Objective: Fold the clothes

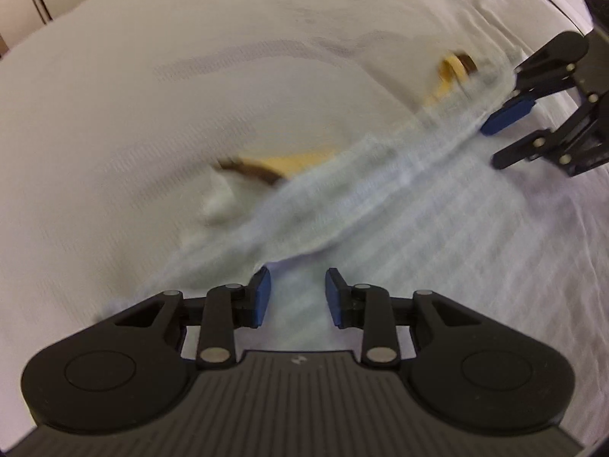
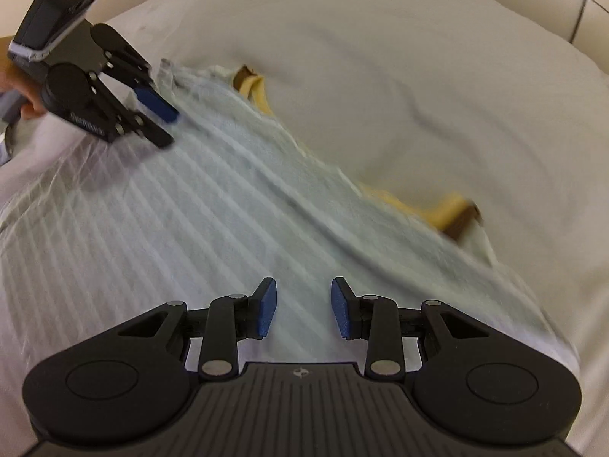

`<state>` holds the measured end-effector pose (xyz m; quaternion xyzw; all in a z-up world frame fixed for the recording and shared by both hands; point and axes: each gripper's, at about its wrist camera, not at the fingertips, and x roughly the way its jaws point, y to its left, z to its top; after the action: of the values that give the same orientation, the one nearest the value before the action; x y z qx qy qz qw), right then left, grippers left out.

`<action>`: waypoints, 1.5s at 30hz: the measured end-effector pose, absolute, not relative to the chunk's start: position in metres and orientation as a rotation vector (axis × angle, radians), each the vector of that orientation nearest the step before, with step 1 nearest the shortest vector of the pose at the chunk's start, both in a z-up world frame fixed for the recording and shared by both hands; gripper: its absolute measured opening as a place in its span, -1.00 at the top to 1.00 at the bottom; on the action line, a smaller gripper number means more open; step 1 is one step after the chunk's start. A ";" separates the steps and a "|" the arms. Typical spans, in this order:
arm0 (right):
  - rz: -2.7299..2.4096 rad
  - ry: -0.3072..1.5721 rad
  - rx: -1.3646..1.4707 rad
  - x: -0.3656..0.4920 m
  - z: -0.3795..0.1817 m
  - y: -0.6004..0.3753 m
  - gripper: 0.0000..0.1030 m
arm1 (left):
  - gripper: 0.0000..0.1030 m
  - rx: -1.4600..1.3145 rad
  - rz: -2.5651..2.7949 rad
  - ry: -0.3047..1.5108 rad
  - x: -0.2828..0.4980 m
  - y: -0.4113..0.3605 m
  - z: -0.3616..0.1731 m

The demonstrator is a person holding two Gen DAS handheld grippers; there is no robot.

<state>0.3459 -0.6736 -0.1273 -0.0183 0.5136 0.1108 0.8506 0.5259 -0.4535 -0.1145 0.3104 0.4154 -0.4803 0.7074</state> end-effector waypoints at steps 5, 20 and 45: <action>0.060 0.952 -0.063 0.378 -0.123 -0.691 0.34 | 0.46 0.635 -1.035 0.864 0.527 -0.458 -0.107; -0.116 1.046 -0.001 0.287 -0.129 -0.723 0.30 | 0.30 0.641 -0.871 0.933 0.515 -0.423 -0.133; -0.074 1.175 0.142 0.096 -0.119 -0.666 0.23 | 0.34 0.834 -0.732 1.030 0.339 -0.355 -0.120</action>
<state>0.0961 -0.6657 -0.1193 0.0671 0.5538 -0.0349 0.8292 0.3394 -0.3554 -0.1203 0.3785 0.4671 -0.3319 0.7269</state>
